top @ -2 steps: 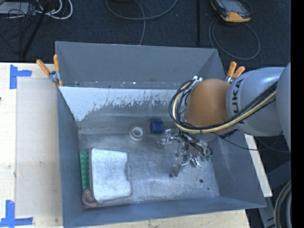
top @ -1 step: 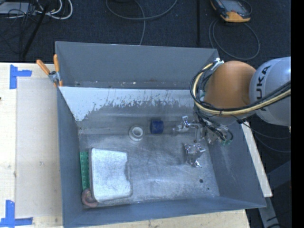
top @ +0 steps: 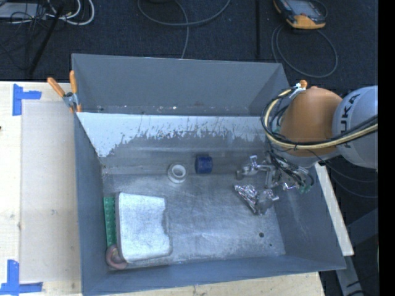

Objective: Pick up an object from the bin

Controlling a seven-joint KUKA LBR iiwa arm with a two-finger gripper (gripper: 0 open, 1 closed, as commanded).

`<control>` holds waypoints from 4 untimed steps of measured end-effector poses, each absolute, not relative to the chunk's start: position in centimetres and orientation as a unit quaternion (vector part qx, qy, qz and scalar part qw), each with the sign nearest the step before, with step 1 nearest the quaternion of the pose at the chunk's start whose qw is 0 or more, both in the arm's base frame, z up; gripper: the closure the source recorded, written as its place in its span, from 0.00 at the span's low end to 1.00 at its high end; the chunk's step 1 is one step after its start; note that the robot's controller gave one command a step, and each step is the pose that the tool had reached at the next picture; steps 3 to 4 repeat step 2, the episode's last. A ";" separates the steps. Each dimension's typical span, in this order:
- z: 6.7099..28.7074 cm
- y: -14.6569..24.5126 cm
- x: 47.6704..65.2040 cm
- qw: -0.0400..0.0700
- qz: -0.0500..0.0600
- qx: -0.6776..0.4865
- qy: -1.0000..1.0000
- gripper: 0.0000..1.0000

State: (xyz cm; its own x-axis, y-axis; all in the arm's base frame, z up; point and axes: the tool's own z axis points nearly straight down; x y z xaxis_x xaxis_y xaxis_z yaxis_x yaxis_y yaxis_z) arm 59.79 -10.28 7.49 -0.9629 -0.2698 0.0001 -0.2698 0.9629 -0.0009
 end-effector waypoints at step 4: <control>22.4 -12.3 58.3 0.004 -0.002 -0.259 0.966 1.00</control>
Offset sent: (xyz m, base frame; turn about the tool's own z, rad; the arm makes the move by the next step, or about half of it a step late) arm 0.0000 0.0000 0.0000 0.0000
